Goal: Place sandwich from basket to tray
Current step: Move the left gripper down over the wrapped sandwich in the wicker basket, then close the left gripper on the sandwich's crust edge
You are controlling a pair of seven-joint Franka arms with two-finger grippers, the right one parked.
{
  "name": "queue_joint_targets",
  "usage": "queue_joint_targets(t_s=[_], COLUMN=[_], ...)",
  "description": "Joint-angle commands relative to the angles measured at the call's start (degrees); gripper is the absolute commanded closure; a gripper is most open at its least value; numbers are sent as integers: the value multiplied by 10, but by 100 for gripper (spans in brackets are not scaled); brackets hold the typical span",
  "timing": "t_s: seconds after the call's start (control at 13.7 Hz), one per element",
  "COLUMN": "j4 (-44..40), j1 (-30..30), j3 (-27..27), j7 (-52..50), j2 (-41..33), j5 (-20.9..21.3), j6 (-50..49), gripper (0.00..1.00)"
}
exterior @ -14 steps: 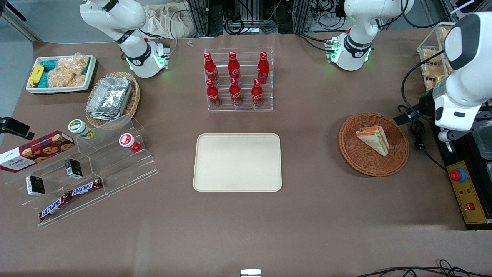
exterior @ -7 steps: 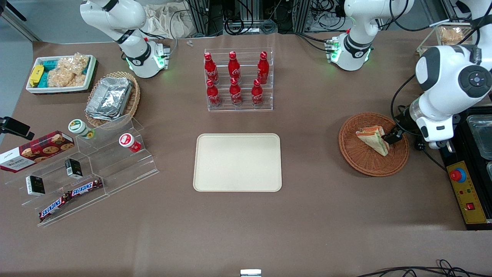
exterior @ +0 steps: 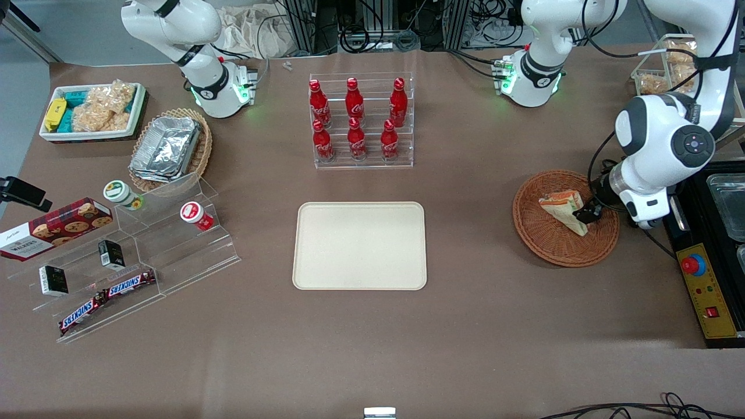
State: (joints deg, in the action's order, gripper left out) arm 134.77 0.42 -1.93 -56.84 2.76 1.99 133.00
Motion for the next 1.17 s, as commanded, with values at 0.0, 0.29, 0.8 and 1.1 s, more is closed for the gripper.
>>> queue_joint_targets(t_s=[0.0, 0.29, 0.8, 1.1], j4=[60, 111, 106, 105], j1=[2, 2, 1, -2], j3=[0, -8, -7, -6], j7=[-12, -12, -36, -42], j2=[-18, -7, 43, 42], j5=[4, 4, -1, 0], j6=[56, 141, 190, 195], gripper=[0, 0, 42, 100])
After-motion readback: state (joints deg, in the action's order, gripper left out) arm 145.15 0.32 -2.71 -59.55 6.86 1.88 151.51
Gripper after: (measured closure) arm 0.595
